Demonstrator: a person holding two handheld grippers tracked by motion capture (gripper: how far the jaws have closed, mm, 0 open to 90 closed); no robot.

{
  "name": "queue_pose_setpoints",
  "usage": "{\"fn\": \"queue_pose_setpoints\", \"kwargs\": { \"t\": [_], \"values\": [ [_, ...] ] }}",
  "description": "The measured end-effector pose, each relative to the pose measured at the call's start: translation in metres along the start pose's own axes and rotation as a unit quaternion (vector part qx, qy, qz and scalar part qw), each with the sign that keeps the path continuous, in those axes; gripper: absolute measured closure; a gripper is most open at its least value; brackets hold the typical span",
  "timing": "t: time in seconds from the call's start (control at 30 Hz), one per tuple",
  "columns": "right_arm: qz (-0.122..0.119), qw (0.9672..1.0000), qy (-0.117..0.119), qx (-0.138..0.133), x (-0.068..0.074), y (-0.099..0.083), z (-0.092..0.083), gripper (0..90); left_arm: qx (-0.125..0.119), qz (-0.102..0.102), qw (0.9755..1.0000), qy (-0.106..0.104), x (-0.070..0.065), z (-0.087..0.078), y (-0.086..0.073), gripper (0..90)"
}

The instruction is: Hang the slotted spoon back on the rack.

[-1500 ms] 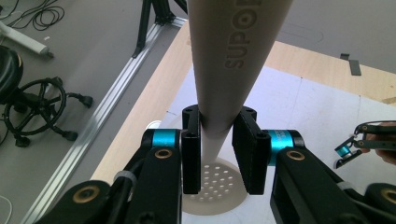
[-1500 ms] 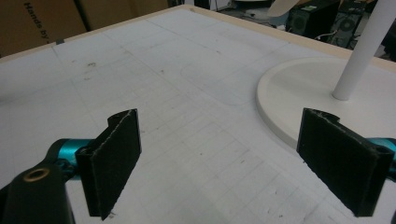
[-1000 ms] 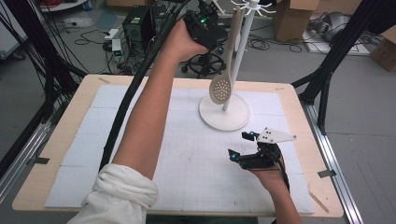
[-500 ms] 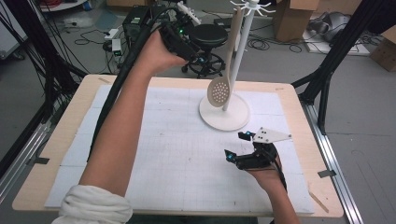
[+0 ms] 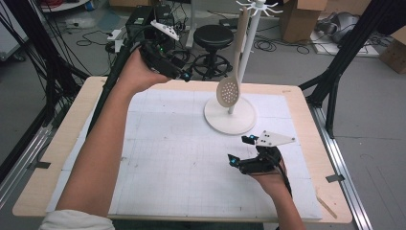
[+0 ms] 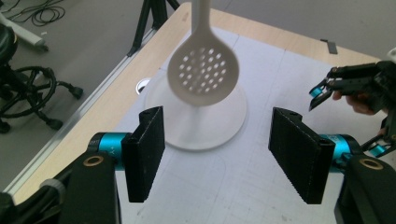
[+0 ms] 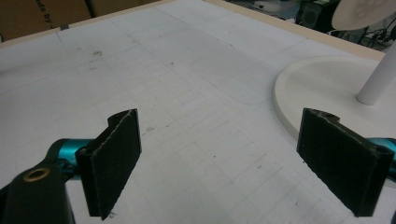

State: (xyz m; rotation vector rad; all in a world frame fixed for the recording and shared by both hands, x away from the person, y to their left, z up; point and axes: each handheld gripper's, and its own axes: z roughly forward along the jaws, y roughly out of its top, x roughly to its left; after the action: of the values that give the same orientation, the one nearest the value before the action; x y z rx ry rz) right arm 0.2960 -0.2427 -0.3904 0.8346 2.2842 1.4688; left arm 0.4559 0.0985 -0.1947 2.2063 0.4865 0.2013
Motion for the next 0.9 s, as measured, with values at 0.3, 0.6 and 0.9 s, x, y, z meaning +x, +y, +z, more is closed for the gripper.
{"fn": "queue_pose_setpoints", "kwargs": {
  "t": [0.3, 0.6, 0.9],
  "values": [
    [-0.002, 1.0, 0.001, 0.003, 0.0, 0.0, 0.002, 12.5, -0.001, -0.018, 0.9998, 0.01, 0.007, -0.005, -0.02, 35.8],
    [-0.001, 1.0, 0.001, 0.003, 0.0, 0.0, 0.002, 12.5, -0.007, -0.017, 0.9998, 0.003, 0.007, -0.006, -0.028, 35.9],
    [-0.002, 1.0, 0.002, 0.004, 0.0, 0.0, 0.002, 12.5, -0.041, -0.012, 0.9987, -0.029, -0.007, -0.007, -0.058, 34.7]
  ]
}}
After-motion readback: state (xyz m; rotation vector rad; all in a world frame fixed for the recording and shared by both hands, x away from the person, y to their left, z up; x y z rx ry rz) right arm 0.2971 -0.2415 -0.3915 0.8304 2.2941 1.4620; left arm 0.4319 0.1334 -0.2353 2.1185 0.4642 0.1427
